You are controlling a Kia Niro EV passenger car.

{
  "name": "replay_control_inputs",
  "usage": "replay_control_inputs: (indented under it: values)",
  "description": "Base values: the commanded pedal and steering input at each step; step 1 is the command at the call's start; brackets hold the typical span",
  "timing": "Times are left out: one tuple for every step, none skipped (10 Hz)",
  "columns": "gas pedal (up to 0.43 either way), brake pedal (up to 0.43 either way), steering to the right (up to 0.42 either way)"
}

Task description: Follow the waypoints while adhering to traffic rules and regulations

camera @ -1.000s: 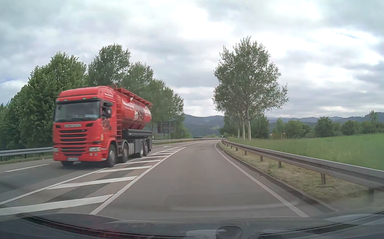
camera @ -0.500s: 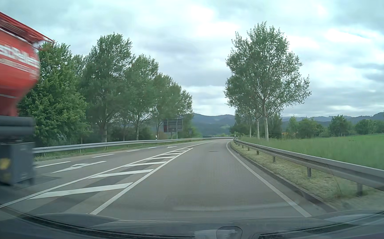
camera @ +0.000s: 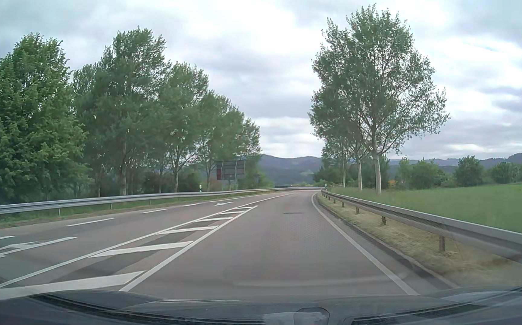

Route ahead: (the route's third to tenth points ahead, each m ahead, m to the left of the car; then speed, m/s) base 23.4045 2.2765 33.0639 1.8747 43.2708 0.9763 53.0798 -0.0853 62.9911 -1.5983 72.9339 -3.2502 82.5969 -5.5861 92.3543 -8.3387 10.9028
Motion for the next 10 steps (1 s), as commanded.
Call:
replay_control_inputs:
  values:
    - [0.370,0.000,0.002]
    - [0.350,0.000,0.007]
    - [0.350,0.000,0.007]
    - [0.339,0.000,0.007]
    - [0.339,0.000,0.007]
    - [0.331,0.000,0.007]
    - [0.319,0.000,0.008]
    - [0.319,0.000,0.008]
    - [0.311,0.000,0.008]
    - [0.287,0.000,0.008]
